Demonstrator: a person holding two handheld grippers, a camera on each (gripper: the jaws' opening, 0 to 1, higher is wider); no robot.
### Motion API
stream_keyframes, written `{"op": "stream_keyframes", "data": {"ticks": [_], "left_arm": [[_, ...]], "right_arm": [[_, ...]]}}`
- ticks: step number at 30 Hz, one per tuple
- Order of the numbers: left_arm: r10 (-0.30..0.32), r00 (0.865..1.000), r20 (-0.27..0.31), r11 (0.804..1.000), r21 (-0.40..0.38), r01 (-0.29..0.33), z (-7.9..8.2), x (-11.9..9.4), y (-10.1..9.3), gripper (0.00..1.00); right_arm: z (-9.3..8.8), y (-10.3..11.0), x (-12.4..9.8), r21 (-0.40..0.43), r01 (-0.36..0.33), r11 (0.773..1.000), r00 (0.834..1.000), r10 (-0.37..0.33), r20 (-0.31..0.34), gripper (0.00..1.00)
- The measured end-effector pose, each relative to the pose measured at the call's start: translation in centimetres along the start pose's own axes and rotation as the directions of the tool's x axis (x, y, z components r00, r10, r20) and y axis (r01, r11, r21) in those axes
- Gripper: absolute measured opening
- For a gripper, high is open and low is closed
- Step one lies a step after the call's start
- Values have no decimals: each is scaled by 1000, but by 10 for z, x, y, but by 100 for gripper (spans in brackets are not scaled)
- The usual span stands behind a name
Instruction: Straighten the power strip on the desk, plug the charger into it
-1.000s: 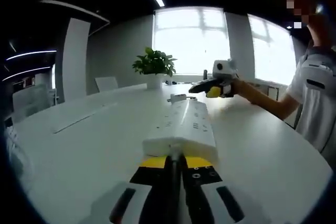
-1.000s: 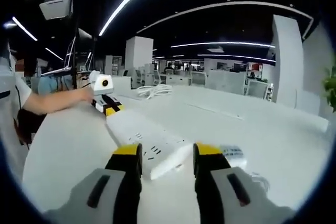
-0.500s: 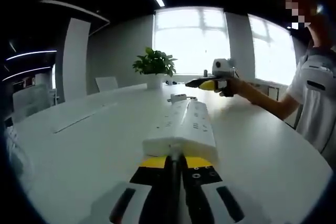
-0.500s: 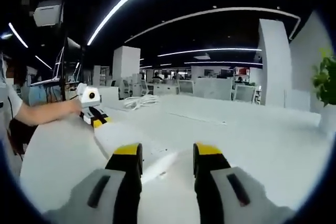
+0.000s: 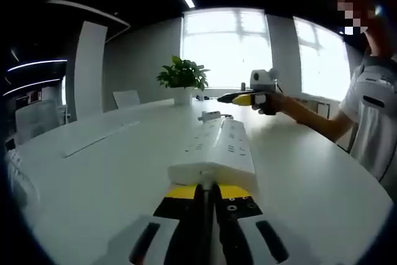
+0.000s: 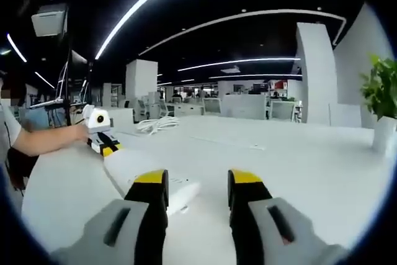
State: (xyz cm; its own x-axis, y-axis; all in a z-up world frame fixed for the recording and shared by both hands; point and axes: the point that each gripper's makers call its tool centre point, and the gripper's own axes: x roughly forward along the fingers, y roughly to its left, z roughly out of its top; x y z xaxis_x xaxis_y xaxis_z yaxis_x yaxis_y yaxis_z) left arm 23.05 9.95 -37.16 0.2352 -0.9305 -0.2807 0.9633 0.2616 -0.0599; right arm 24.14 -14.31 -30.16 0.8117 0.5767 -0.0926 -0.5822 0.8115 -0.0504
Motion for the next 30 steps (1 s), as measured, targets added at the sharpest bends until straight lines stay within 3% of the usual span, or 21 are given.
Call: {"op": "stream_keyframes", "data": {"ticks": [14, 30], "left_arm": [[1, 1000, 0, 1000, -1, -1, 0, 0, 0, 13], [-1, 1000, 0, 1000, -1, 1, -1, 0, 0, 13]], "right_arm": [[-1, -28, -4, -56, 145, 988, 989, -146, 0, 35], [-10, -39, -3, -5, 180, 984, 983, -180, -23, 35]]}}
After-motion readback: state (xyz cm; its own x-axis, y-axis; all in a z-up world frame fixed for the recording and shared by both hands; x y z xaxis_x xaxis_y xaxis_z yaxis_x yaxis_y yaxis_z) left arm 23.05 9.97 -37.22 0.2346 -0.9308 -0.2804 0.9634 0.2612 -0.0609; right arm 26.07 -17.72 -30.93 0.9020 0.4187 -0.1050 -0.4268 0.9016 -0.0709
